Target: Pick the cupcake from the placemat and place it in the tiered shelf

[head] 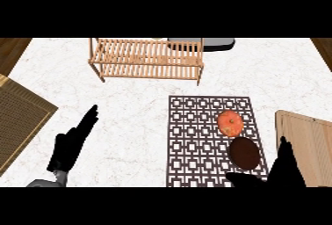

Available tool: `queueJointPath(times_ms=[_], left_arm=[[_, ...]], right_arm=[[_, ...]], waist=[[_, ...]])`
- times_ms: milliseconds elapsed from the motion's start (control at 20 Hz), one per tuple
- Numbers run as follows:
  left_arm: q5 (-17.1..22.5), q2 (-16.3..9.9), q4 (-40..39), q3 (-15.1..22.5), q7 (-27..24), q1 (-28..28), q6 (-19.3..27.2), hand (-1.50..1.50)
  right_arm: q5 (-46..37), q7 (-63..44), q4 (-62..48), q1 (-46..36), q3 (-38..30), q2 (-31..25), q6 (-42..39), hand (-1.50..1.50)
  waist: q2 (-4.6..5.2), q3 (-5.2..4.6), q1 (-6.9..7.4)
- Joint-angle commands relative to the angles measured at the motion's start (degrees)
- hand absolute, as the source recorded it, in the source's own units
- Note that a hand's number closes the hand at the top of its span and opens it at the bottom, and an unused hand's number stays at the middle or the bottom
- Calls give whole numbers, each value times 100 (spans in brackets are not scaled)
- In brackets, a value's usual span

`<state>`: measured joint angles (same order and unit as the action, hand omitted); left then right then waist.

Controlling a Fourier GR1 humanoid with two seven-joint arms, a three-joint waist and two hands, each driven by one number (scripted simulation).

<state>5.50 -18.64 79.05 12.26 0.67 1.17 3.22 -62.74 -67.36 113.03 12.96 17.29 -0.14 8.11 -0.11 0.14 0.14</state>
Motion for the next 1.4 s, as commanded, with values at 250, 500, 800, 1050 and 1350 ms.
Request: queueJointPath(times_ms=[250,500,800,1050,1350], left_arm=[[-181,234,-412,-83,-103,92,-20,0],[-371,507,-495,-32,6,349,110,0],[-341,292,-128,-401,298,114,-295,0],[-467,353,-209,-428,286,293,-330,0],[-523,459,-209,-344,167,93,-298,0]], right_arm=[[138,-828,-764,-363,-38,13,264,-150],[358,-647,-1025,-461,-28,13,486,150],[198,117,-1366,-600,-58,13,754,150],[-76,432,-1985,-1019,-562,12,892,150],[-640,-89,-1723,-1451,882,13,-357,150]], waist=[[19,-15,-16],[20,-15,-38],[9,-14,-18],[13,-14,-20],[23,-23,44]])
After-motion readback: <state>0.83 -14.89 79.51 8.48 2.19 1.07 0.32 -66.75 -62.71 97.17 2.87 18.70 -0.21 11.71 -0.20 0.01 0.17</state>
